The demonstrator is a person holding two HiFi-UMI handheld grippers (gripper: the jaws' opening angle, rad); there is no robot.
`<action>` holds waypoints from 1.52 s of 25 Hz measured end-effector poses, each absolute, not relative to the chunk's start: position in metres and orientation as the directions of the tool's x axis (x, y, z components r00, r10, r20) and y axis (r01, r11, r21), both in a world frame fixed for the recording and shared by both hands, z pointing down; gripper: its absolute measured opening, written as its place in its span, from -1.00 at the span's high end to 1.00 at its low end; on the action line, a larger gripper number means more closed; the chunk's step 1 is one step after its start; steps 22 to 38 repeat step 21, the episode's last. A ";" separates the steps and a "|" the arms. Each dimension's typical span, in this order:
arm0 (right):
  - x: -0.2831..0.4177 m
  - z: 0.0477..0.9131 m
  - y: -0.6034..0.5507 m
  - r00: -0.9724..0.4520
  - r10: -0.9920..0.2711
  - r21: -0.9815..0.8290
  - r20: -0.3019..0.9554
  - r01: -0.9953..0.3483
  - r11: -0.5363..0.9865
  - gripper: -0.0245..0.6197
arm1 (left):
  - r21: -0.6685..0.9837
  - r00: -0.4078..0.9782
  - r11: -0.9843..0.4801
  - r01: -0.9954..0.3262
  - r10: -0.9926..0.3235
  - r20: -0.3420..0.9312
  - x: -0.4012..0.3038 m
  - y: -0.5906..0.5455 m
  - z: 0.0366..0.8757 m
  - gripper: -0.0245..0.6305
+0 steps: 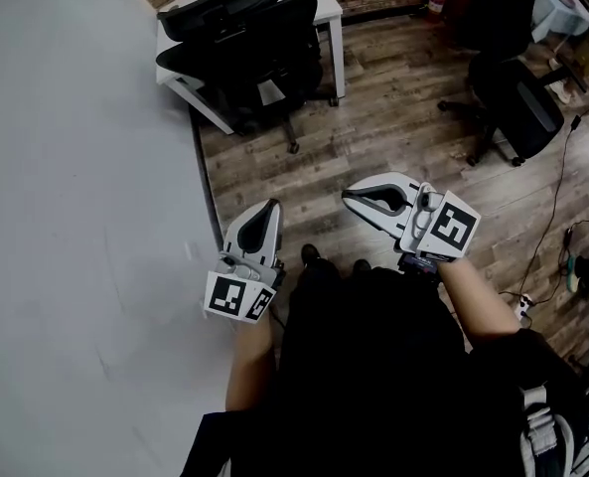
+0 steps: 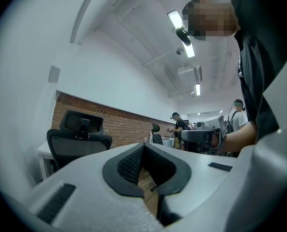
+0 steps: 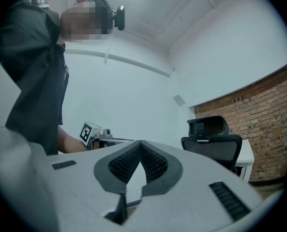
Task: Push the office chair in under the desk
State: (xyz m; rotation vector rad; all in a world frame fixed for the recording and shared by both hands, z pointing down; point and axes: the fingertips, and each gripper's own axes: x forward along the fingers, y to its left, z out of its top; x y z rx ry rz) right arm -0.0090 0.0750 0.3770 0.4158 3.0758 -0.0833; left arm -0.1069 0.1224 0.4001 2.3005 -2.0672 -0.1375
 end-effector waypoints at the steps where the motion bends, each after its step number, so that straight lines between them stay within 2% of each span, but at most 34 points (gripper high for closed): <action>1: -0.005 0.378 0.077 -0.961 0.272 -0.044 -0.050 0.274 0.961 0.90 | 0.098 0.107 -0.110 -0.989 -0.994 -0.033 -0.100 0.124 0.403 0.88; 5: 0.017 0.377 0.088 -0.953 0.300 -0.055 -0.042 0.302 0.952 0.90 | 0.102 0.141 -0.144 -0.984 -0.989 -0.041 -0.071 0.131 0.403 0.88; 9: 0.030 0.359 0.086 -0.943 0.312 -0.025 -0.117 0.317 0.948 0.90 | 0.051 0.175 -0.175 -0.983 -0.984 -0.020 -0.054 0.132 0.402 0.88; 16: 0.036 0.374 0.102 -0.946 0.322 -0.028 -0.044 0.323 0.946 0.90 | 0.064 0.155 -0.155 -0.986 -0.988 -0.018 -0.051 0.146 0.399 0.88; 38: 0.037 0.369 0.109 -0.935 0.353 -0.007 -0.037 0.354 0.935 0.90 | 0.086 0.143 -0.145 -0.986 -0.989 -0.025 -0.053 0.148 0.399 0.88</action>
